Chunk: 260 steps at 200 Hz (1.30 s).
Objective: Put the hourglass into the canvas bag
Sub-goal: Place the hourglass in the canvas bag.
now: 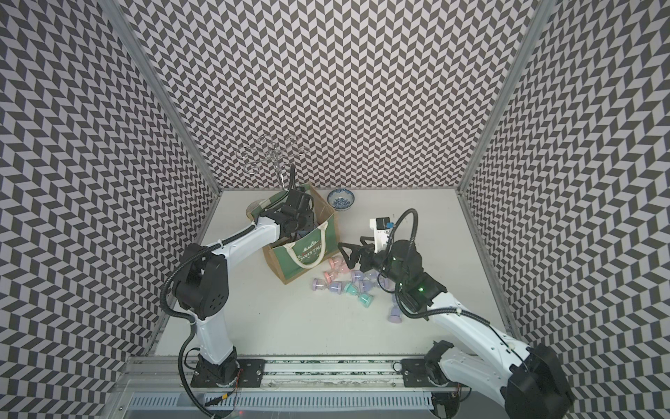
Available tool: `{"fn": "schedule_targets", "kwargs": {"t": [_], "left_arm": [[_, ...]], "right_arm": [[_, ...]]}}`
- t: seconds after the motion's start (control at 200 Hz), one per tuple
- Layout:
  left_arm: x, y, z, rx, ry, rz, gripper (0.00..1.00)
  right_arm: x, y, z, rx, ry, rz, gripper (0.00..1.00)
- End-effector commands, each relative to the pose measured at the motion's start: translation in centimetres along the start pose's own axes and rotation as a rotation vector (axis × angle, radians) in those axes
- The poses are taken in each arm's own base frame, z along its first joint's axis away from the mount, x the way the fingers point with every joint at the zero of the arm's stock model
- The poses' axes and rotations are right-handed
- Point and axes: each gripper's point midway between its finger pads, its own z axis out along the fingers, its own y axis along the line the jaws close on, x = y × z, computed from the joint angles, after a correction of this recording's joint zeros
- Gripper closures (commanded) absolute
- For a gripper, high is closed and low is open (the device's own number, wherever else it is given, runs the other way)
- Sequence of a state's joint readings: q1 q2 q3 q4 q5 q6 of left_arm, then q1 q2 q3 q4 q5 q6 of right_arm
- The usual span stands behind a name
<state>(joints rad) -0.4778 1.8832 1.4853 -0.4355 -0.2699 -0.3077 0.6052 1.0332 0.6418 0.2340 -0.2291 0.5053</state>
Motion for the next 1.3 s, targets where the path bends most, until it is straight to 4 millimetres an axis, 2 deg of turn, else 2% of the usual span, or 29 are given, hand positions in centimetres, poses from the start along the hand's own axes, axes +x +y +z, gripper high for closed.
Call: {"fn": "schedule_targets", "kwargs": {"t": [0.0,0.085,0.275,0.501,0.706,0.936,1.141,1.297], "left_arm": [[-1.5,-0.3,-0.6,0.045,-0.045,-0.023,0.5],[-1.5,-0.2,-0.9,0.048,-0.05,-0.026,0.44],[-2.2,-0.4,-2.1,0.078,-0.071,-0.045,0.39],[-4.0,-0.7,-4.9,0.126,-0.121,-0.065,0.33],[-5.8,-0.9,-9.2,0.195,-0.196,-0.095,0.3],[-7.4,-1.5,-16.0,0.308,-0.335,-0.086,0.29],[-6.1,-4.0,-21.7,0.445,-0.404,-0.036,0.29],[-3.4,-6.0,-24.0,0.499,-0.384,-0.009,0.25]], "right_arm": [[-1.1,0.6,-0.3,-0.036,-0.043,0.0,0.01],[-1.1,0.5,-0.4,-0.034,-0.046,0.001,0.01],[-1.4,0.6,-0.6,-0.047,-0.046,0.012,0.01],[-2.0,0.8,-1.3,-0.044,-0.059,0.005,0.01],[-1.8,0.9,-1.7,-0.046,-0.05,0.012,0.01],[-0.7,1.0,-2.2,-0.051,-0.001,0.02,0.01],[0.8,0.1,-2.9,-0.016,0.039,0.034,0.01],[2.8,-1.0,-3.4,0.013,0.083,0.047,0.01]]}}
